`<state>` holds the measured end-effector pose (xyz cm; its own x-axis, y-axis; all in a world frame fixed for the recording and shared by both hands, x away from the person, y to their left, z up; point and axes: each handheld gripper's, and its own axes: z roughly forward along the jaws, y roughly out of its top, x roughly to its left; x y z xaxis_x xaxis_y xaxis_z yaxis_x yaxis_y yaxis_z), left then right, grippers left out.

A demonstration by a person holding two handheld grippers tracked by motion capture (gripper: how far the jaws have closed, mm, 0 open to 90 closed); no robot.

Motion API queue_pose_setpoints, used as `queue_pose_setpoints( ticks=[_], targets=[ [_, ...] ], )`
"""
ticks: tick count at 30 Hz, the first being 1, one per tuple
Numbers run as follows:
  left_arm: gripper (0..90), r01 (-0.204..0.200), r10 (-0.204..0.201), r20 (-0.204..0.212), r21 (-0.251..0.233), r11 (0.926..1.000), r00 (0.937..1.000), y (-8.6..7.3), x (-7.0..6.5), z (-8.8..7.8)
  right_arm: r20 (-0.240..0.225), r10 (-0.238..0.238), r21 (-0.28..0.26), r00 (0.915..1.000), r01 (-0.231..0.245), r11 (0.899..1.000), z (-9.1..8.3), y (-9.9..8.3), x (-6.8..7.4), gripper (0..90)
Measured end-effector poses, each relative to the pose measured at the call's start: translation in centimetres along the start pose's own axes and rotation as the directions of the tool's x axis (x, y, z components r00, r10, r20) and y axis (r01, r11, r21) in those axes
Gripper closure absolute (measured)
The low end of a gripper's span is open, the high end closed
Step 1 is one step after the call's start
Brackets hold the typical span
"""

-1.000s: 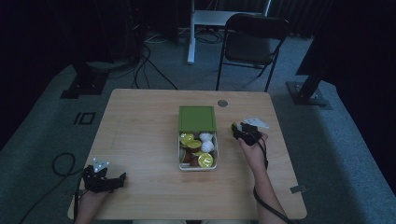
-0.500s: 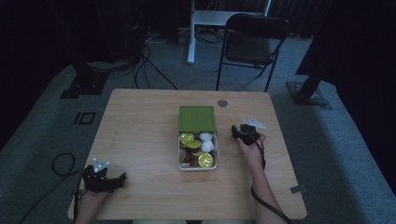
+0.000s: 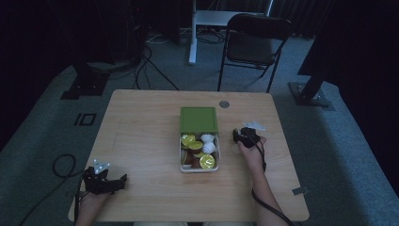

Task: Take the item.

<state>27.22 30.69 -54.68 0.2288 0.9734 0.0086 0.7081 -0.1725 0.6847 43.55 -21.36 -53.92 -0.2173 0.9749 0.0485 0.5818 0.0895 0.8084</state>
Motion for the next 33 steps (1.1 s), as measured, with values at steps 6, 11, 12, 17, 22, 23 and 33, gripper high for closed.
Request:
queue_pose_setpoints(
  ticks=[6, 11, 12, 17, 22, 23, 33],
  targets=[
    [0.4, 0.000, 0.000, 0.000, 0.000, 1.0000, 1.0000, 0.0, 0.0, 0.0, -0.001, 0.012, 0.002, 0.9999, -0.012, 1.000, 0.1, -0.1, -0.2, 55.7],
    [0.4, 0.000, 0.000, 0.000, 0.000, 1.0000, 1.0000, 0.0, 0.0, 0.0, -0.014, 0.017, 0.022, 0.9998, -0.017, 1.000, 0.3, -0.2, -0.4, 47.3],
    [0.4, 0.000, 0.000, 0.000, 0.000, 1.0000, 1.0000, 0.0, 0.0, 0.0, -0.018, 0.024, 0.022, 0.9996, -0.024, 0.999, 0.3, -0.3, -0.5, 47.3],
    [0.3, 0.000, 0.000, 0.000, 0.000, 1.0000, 1.0000, 0.0, 0.0, 0.0, -0.032, 0.051, 0.016, 0.9982, -0.051, 0.999, 0.1, -0.4, -0.6, 45.6],
    [0.4, 0.000, 0.000, 0.000, 0.000, 1.0000, 1.0000, 0.0, 0.0, 0.0, -0.032, 0.049, 0.010, 0.9983, -0.048, 0.999, -0.3, -0.2, -0.7, 45.2],
    [0.3, 0.000, 0.000, 0.000, 0.000, 1.0000, 1.0000, 0.0, 0.0, 0.0, -0.031, 0.049, 0.009, 0.9983, -0.049, 0.999, -0.4, -0.2, -0.7, 45.2],
    [0.4, 0.000, 0.000, 0.000, 0.000, 1.0000, 1.0000, 0.0, 0.0, 0.0, -0.042, 0.055, -0.019, 0.9976, -0.056, 0.998, -1.6, 0.4, -0.8, 40.0]
  ],
)
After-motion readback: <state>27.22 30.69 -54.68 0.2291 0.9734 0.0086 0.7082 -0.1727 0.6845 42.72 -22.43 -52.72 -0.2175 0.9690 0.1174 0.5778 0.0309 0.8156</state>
